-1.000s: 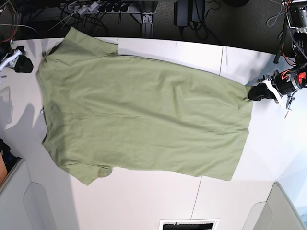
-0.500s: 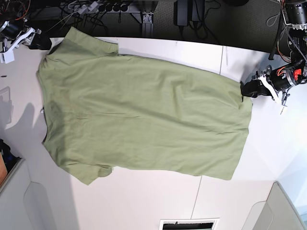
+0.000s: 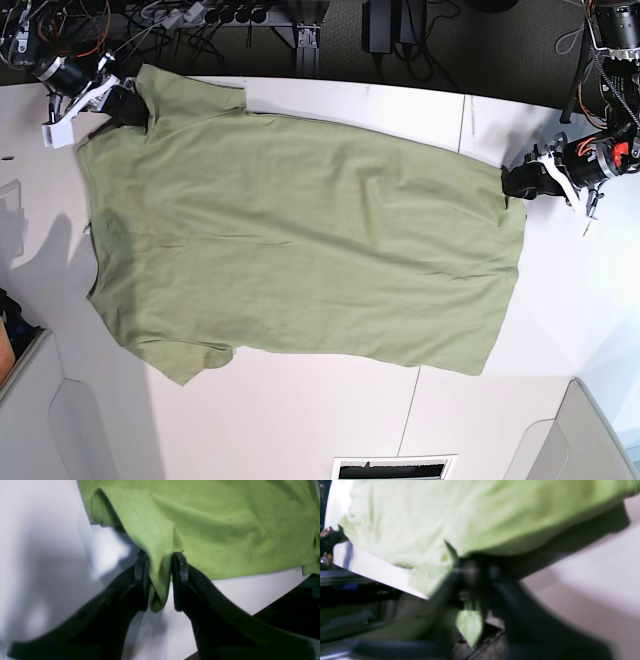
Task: Layout the t-shirt on the table in an organized manner, then fold the t-shirt properly
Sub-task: 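Regrasp the shirt corners with both grippers and straighten the edge, then grasp the shirt's side edge with both grippers and pull it taut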
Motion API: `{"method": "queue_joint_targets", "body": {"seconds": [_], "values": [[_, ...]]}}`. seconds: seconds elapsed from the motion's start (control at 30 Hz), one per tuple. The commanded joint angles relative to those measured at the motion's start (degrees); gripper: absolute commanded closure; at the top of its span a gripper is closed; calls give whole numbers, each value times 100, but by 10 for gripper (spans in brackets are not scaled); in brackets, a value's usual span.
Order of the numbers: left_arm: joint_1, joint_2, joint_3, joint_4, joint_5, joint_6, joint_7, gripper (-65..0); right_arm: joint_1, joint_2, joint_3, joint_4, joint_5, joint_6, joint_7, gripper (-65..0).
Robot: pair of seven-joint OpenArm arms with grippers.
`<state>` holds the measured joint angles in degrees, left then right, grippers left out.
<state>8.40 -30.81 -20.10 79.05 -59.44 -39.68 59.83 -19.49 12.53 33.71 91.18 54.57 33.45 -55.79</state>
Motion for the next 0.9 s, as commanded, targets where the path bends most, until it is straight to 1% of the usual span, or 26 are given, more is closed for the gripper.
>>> {"method": "queue_joint_targets", "body": {"seconds": [0.0,0.17,0.37,0.5,0.6,0.7,0.8,0.87], "values": [[-59,-129,-48,70,-118,-32,-63,-179,52,96,28,76,59,42,68,0],[-61,-149,-48,72,-133,-32,-66,-178,170,109,39,238,22,46,66,0],[-63,-345,-50,234,-426,-32,-39,-178,170,111,68,1141,-168,44,83,0],[-70,-431,-50,505,-420,-32,-46,-178,175,146,68,1674,-420,39,339,0],[-173,-428,-50,542,-365,-32,-83,-178,352,278,66,1694,-645,17,509,0],[-295,-431,-50,540,-114,-32,-273,-178,686,400,66,1600,-800,-20,575,0],[-433,-428,-50,538,17,-32,-393,-179,1071,527,66,1366,-994,-22,608,0],[-535,-428,-48,529,61,-32,-393,-179,1287,616,66,1119,-975,-24,610,0]]}}
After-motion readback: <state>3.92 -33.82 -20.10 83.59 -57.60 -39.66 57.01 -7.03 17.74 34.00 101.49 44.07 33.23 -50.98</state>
